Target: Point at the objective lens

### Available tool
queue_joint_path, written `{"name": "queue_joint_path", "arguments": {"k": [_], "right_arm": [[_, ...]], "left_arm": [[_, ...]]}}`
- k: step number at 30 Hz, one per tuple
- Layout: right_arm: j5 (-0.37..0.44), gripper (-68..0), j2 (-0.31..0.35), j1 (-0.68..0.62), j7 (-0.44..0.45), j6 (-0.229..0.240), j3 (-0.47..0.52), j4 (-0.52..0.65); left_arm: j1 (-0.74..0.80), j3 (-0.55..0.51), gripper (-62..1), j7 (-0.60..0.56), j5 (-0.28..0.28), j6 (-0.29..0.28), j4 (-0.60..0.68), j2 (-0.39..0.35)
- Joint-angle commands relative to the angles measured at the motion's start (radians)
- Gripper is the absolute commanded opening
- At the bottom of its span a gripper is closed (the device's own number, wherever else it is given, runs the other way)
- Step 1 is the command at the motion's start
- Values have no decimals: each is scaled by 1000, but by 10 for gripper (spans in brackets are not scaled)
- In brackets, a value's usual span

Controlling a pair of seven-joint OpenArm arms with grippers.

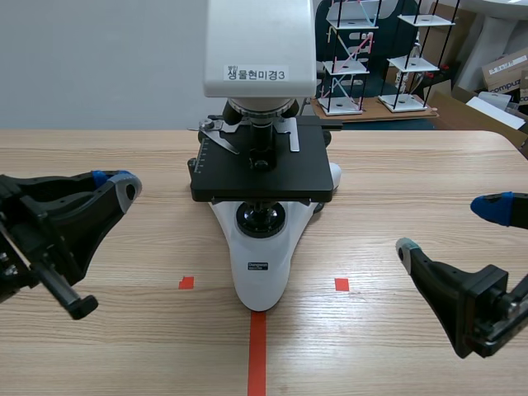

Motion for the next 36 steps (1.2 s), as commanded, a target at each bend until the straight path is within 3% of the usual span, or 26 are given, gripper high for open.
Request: {"name": "queue_joint_path", "arguments": {"k": [1,9,19,36], "right_arm": [[14,-80,11,0,19,-4,11,14],[14,-80,11,0,3,-4,12,14],[14,-80,11,0,2,-4,12,14],[14,-80,11,0,3,-4,12,14]], "left_arm": [[-19,17,-584,14,-9,0,23,5],[-141,109,-584,105,-3,42,23,14],[-245,181,-584,182,70,64,23,80],[-319,253,-584,210,120,79,-16,155]]}}
